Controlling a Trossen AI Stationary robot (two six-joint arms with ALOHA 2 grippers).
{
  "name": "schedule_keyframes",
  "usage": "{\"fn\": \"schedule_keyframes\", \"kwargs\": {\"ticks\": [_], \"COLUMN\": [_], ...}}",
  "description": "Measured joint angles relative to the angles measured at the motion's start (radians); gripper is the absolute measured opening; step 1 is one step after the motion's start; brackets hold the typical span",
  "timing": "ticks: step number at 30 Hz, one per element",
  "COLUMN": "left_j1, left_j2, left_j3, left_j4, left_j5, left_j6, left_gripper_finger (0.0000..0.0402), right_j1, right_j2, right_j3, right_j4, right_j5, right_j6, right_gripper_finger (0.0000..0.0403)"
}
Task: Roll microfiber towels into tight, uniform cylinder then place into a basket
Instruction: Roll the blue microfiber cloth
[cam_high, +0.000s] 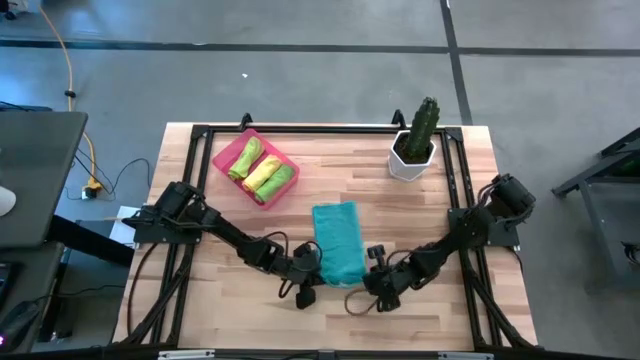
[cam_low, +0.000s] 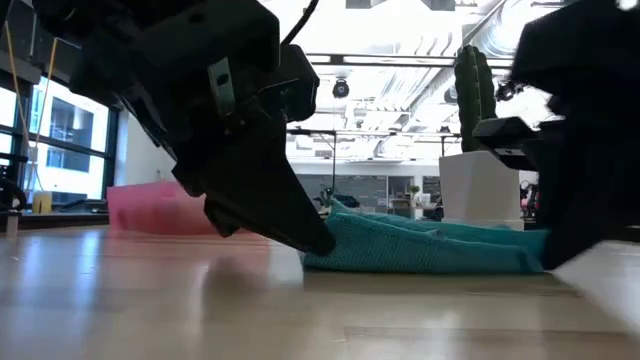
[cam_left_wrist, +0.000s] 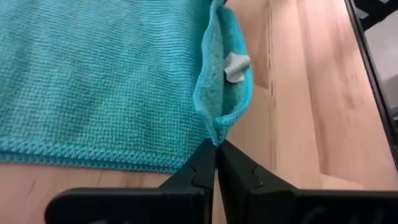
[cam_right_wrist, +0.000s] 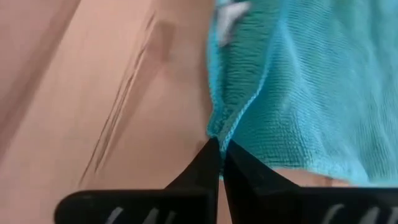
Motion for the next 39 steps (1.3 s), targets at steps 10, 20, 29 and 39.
{"fn": "schedule_keyframes", "kwargs": {"ticks": [10,20,29,39], "left_j1": [-0.033,-0.063,-0.075,-0.076], "left_j2": [0.0,-0.054,-0.059,-0.059], "left_j3": [0.0,0.0,0.001,0.001], "left_j4": [0.0,-0.097,-0.244,-0.278], "left_j5": [-0.065,-0.207,-0.223,-0.269], "left_j6": [-0.175,-0.325,-0.569,-0.722], "left_gripper_finger": [0.0003,0.0003,0.0003,0.0003], "right_j1": [-0.116,-0.158,-0.22,-0.258], "right_j2": [-0.029,-0.031,-0.032,-0.032], "right_j3": [0.001,0.002,0.003,0.003], "right_j4": [0.061,0.066,0.08,0.088], "right_j5": [-0.165,-0.26,-0.331,-0.245], "right_j6": [0.229,0.336,0.555,0.627], "right_gripper_finger": [0.0,0.0,0.0,0.0008]}}
